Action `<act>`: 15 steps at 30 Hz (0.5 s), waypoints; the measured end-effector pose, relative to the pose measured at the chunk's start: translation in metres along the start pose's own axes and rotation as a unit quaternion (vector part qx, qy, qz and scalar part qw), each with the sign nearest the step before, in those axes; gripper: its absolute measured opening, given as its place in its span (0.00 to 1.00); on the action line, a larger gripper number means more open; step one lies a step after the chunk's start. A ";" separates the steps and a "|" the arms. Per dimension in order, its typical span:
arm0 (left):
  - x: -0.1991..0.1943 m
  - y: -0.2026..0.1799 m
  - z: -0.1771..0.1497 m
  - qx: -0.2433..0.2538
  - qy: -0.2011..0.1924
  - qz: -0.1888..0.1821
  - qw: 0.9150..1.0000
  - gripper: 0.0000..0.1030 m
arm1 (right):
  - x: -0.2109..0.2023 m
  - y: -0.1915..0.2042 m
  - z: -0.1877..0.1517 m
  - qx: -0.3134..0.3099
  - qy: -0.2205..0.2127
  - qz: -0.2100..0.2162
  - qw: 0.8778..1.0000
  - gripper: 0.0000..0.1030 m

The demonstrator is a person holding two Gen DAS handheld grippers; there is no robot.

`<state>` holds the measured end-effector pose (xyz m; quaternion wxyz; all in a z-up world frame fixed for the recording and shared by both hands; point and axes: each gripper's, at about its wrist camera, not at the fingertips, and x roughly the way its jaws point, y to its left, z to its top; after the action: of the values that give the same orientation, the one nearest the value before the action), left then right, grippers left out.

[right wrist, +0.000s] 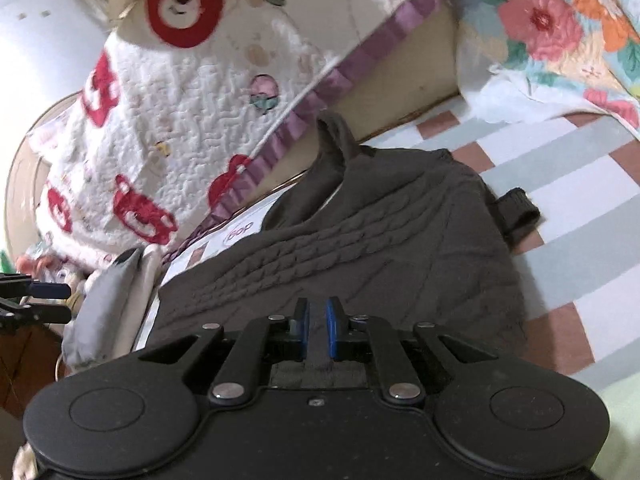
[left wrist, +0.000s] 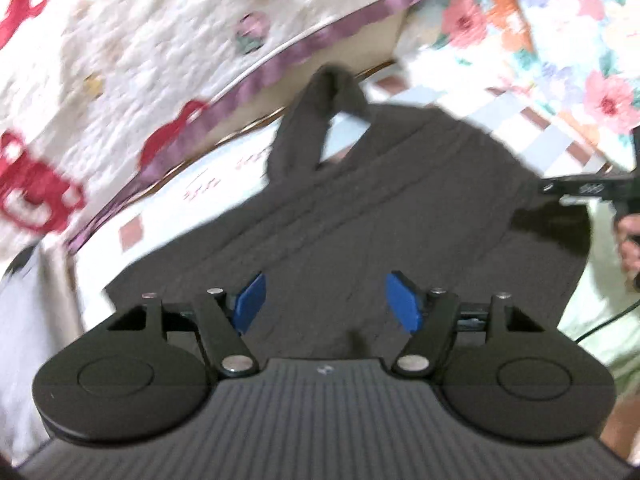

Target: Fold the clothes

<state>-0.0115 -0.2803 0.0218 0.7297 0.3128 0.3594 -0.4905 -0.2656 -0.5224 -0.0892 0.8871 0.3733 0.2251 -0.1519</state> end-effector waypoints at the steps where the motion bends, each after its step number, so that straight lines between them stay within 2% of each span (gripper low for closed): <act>1: 0.009 -0.005 0.007 0.003 -0.014 -0.012 1.000 0.65 | -0.001 -0.001 0.005 0.012 -0.010 -0.006 1.000 0.14; 3: 0.030 -0.021 0.018 0.008 -0.043 -0.038 0.998 0.65 | -0.007 -0.005 0.017 0.032 -0.020 -0.008 0.999 0.16; 5: 0.056 -0.043 0.024 0.023 -0.057 -0.049 0.997 0.65 | -0.012 -0.012 0.031 0.042 -0.014 -0.010 0.999 0.19; 8: 0.087 -0.086 0.022 0.073 -0.086 -0.018 0.993 0.65 | 0.011 -0.015 0.047 0.041 -0.006 -0.032 0.999 0.26; 10: 0.103 -0.104 0.016 0.062 -0.072 -0.026 0.995 0.65 | 0.028 -0.014 0.057 0.048 -0.005 -0.030 0.998 0.26; 13: 0.112 -0.123 0.005 0.028 -0.085 -0.047 0.995 0.65 | 0.018 -0.019 0.070 0.099 0.010 0.005 0.995 0.26; 15: 0.117 -0.138 -0.002 0.030 -0.091 -0.069 0.993 0.65 | -0.004 -0.012 0.080 0.047 0.056 -0.011 0.997 0.35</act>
<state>-0.1109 -0.3811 -0.0907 0.7144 0.2629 0.2973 -0.5763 -0.2510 -0.5888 -0.0446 0.8530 0.4199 0.2709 -0.1510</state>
